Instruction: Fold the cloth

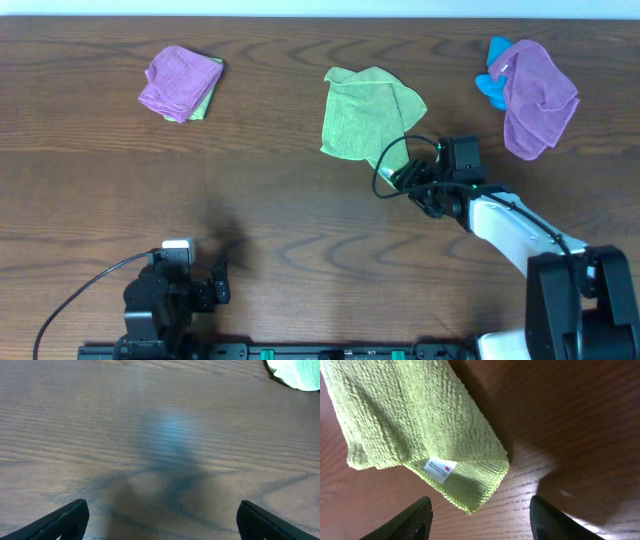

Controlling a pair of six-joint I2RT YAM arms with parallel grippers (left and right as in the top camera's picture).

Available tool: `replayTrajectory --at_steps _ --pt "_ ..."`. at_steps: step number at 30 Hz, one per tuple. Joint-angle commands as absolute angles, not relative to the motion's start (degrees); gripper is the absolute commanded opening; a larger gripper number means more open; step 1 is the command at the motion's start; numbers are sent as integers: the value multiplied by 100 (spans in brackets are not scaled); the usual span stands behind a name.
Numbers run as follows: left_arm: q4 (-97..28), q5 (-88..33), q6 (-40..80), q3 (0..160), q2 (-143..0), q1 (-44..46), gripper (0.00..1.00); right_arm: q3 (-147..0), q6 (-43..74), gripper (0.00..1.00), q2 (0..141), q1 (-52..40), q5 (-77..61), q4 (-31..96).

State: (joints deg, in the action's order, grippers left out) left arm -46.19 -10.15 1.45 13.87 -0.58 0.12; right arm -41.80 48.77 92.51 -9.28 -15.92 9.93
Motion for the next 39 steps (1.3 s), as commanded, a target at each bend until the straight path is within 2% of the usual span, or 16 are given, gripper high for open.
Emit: replayTrajectory --at_steps 1,15,21,23,26,27,32,39 --pt "-4624 -1059 154 1328 -21 3 95 -4143 5017 62 9347 -913 -1505 921" --pt "-4624 -1059 174 1328 -21 3 95 -4143 5382 54 9876 -1249 -1479 388" --pt "-4624 -1059 174 1328 -21 3 96 -4143 5380 38 10049 -1284 -1411 322" --pt "-4624 -1059 174 1328 -21 3 95 -4143 5380 27 10110 -1284 -1413 320" --pt "-4626 -1059 174 1328 -21 3 95 -4143 5336 5 10138 -1284 -1319 346" --pt "-4624 -1059 174 1328 -21 3 95 -4145 5245 1 10136 -1284 -1286 340" --pt "-4624 -1059 235 1328 -21 3 95 -4171 4589 1 9981 -1194 -1260 432" --pt "-4611 -1059 1247 1328 -21 3 95 -4300 3730 1 8914 -1166 -770 1378"
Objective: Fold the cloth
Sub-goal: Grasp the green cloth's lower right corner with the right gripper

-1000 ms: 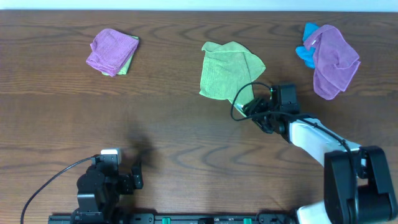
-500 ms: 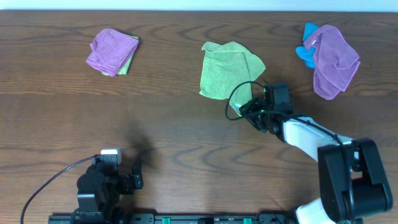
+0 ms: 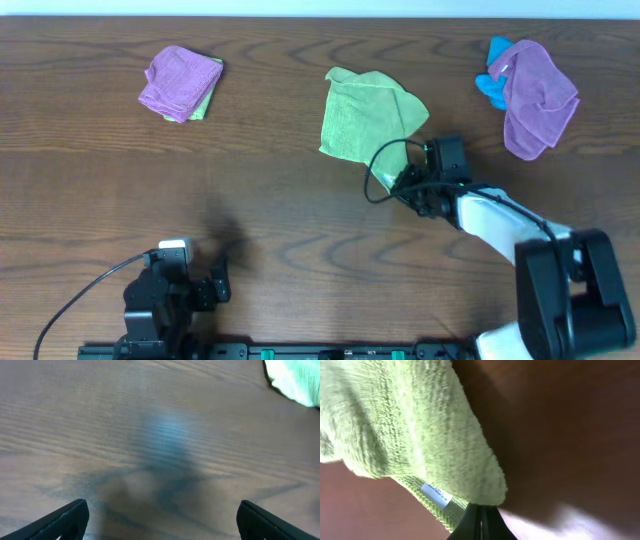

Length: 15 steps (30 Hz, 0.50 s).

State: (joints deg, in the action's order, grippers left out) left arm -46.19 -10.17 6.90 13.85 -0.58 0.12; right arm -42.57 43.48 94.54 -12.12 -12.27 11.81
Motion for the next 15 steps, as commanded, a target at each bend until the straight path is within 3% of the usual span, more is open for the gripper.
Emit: replayTrajectory --at_steps 1,8,15 --pt "-4602 -1061 1382 1328 -21 3 95 -4333 3607 1 8733 -1166 -657 1509" --pt "-4602 -1820 2696 1328 -21 3 95 -4600 2451 1 7701 -1173 -276 2209" --pt "-4600 -2519 3391 1328 -21 3 95 -4831 1063 1 7625 -1310 228 3065"
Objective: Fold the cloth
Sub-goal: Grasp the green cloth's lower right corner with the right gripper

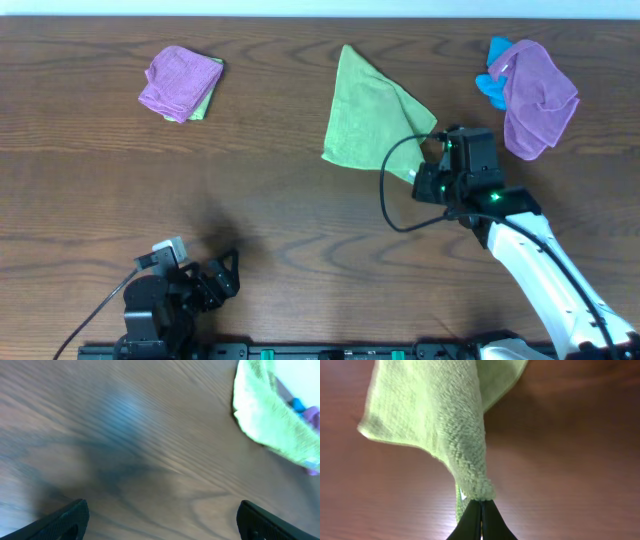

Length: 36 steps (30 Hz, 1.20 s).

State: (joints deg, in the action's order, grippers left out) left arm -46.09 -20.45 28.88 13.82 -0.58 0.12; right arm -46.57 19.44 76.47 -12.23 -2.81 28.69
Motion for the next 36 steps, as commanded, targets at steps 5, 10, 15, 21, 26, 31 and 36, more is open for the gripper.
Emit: replayTrajectory --at_steps 5,10,15,21,26,31,36 --pt "-4600 -2668 3391 1328 -21 3 95 -5074 202 1 7629 -1852 1496 3577" --pt "-4499 -2663 3391 1328 -21 3 96 -5315 -204 1 7651 -2504 2200 3575" --pt "-4473 -2663 3391 1328 -21 3 95 -5450 -731 1 7889 -2945 2344 3577" --pt "-4473 -2663 3391 1328 -21 3 95 -5450 -985 22 8414 -3452 2571 3603" --pt "-4471 -2661 3389 1328 -21 3 95 -5465 -73 49 8510 -3767 2567 3599" --pt "-4473 -2641 3389 1328 -21 3 95 -5631 661 65 8497 -3852 2252 3623" --pt "-4471 -2635 3387 1328 -21 3 95 -5883 661 69 8497 -3951 1271 3529"
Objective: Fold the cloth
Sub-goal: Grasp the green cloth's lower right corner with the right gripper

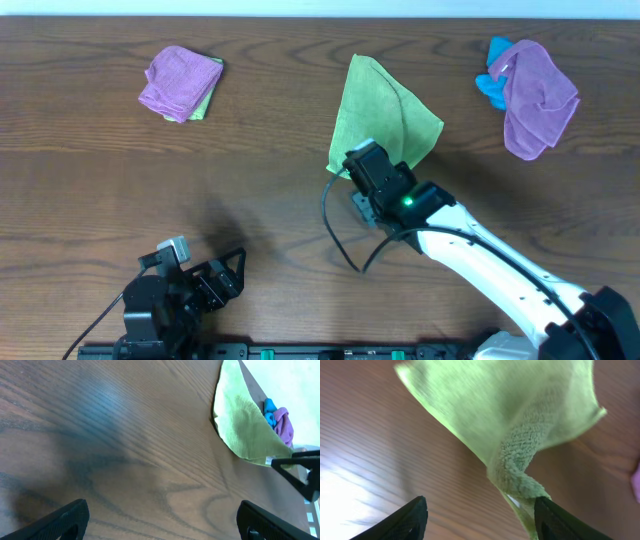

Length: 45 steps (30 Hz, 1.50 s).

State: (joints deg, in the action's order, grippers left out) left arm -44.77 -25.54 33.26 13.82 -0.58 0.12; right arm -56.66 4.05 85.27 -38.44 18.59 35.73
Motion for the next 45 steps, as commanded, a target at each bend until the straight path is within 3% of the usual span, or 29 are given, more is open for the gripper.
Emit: replayTrajectory --at_steps 1,9,15,20,29,30,45 --pt "-4471 -2626 3387 1328 -21 3 95 -5907 657 69 8497 -3983 1116 3505" --pt "-4399 -2440 3387 1328 -21 3 95 -5927 928 65 8497 -4115 825 3428" --pt "-4320 -2440 3387 1328 -21 3 95 -5931 2237 64 8497 -3918 980 3393" --pt "-4303 -2392 3387 1328 -21 3 95 -5911 4198 66 8497 -3446 290 3861" --pt "-4270 -2392 3387 1415 -115 3 96 -5734 4134 70 8495 -2722 -685 3924" --pt "-4270 -2377 3385 1472 -196 3 96 -5655 4121 56 8473 -2670 -773 3892" --pt "-4421 -2353 2383 3282 -3079 3 96 -3253 5059 60 7813 -2329 -1612 1256"
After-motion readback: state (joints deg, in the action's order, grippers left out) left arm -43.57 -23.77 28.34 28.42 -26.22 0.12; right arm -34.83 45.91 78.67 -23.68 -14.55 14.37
